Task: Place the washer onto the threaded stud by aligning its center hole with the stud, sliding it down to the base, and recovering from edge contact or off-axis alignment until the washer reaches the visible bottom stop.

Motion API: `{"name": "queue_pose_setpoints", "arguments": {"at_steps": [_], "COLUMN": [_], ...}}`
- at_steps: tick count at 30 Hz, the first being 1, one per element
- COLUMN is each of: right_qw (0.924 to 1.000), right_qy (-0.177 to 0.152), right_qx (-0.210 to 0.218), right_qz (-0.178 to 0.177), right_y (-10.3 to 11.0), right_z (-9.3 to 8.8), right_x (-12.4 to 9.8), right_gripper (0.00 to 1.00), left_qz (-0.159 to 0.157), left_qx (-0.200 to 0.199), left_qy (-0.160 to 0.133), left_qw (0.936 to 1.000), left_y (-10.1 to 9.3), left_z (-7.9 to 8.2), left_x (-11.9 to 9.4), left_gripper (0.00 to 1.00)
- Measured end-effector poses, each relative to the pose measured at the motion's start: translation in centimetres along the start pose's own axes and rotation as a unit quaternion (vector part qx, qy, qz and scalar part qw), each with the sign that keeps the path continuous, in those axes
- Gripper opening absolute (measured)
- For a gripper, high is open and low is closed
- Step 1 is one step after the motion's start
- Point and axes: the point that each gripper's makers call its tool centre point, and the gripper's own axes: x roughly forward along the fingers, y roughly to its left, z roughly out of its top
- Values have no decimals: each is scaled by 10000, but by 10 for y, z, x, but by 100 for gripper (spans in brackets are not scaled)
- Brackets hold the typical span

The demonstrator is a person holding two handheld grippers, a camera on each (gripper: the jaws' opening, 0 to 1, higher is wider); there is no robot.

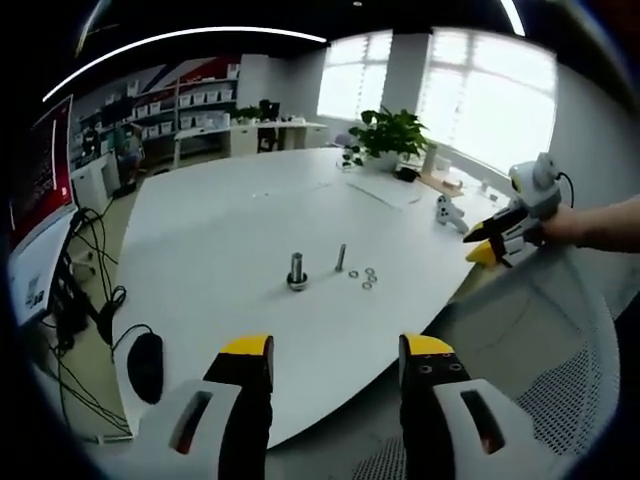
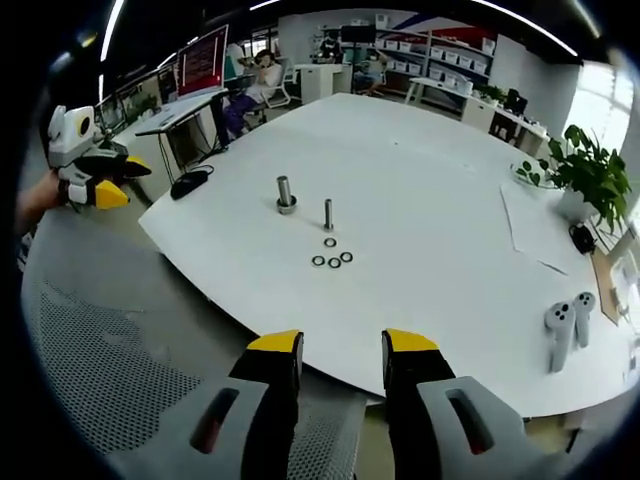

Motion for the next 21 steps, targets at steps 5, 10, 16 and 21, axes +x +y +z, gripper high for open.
{"name": "queue_pose_setpoints", "arguments": {"at_steps": [5,10,16,21], "right_qw": [10000,10000,9999,9999], "right_qy": [6,44,98,137], "right_qx": [0,5,-30,-23], "right_qz": [-10,-10,-2,-19], "right_y": [-1,0,1,0], "right_z": [0,-2,-4,-7], "right_x": [0,0,1,1], "right_gripper": [34,34,34,34], "left_qz": [-124,-233,-245,-284], "left_qx": [-29,-194,-230,-280], "left_qy": [110,114,54,86], "left_qw": [9999,9995,9994,9992], "left_y": [-4,-8,-8,-9], "left_z": [-5,-7,-6,-7], "left_x": [3,3,2,3], "left_gripper": [49,47,48,49]}}
